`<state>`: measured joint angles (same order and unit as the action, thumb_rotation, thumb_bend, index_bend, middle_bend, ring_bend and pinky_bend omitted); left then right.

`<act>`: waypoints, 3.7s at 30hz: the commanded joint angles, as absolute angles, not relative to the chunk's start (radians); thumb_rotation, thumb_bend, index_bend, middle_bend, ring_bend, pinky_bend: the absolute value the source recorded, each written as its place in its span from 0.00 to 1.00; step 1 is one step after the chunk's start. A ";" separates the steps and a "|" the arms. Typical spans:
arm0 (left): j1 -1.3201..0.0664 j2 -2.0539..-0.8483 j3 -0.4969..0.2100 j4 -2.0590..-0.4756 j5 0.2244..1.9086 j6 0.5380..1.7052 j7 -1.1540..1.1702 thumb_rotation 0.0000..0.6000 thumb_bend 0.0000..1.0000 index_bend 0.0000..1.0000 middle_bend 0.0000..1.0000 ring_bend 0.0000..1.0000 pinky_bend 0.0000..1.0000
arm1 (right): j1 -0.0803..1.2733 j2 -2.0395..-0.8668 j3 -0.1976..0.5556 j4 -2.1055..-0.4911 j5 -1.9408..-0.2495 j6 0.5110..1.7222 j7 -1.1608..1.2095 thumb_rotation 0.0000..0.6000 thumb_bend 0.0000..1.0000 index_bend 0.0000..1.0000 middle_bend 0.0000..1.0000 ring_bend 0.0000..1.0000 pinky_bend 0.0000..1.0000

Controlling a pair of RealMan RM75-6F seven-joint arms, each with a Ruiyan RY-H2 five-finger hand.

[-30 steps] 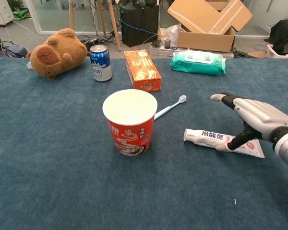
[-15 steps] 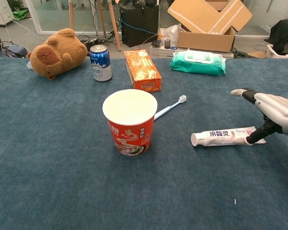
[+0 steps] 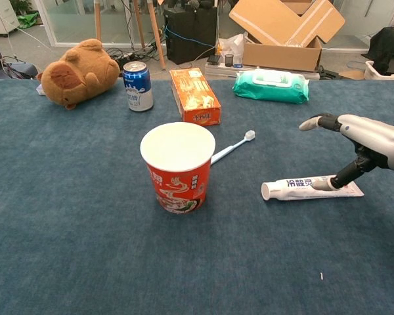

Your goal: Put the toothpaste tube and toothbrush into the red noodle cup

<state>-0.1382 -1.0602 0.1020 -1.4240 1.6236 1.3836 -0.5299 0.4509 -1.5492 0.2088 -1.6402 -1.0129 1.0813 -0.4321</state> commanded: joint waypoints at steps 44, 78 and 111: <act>-0.130 -1.075 0.114 -1.406 1.617 1.365 -0.537 1.00 0.00 0.00 0.00 0.00 0.00 | 0.583 -1.538 0.128 -1.666 -0.843 0.991 -0.461 1.00 0.32 0.26 0.00 0.00 0.06; -0.125 -1.079 0.119 -1.397 1.616 1.360 -0.545 1.00 0.00 0.00 0.00 0.00 0.00 | 0.620 -1.584 0.107 -1.614 -0.804 0.991 -0.461 1.00 0.34 0.35 0.00 0.00 0.06; -0.122 -1.087 0.123 -1.390 1.615 1.354 -0.546 1.00 0.00 0.00 0.00 0.00 0.00 | 0.606 -1.596 0.107 -1.623 -0.810 1.042 -0.453 1.00 0.41 0.51 0.00 0.00 0.06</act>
<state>-0.1217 -1.0873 0.1229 -1.3901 1.6148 1.3540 -0.5459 0.6076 -1.5976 0.1062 -1.6207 -0.8084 1.0401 -0.4548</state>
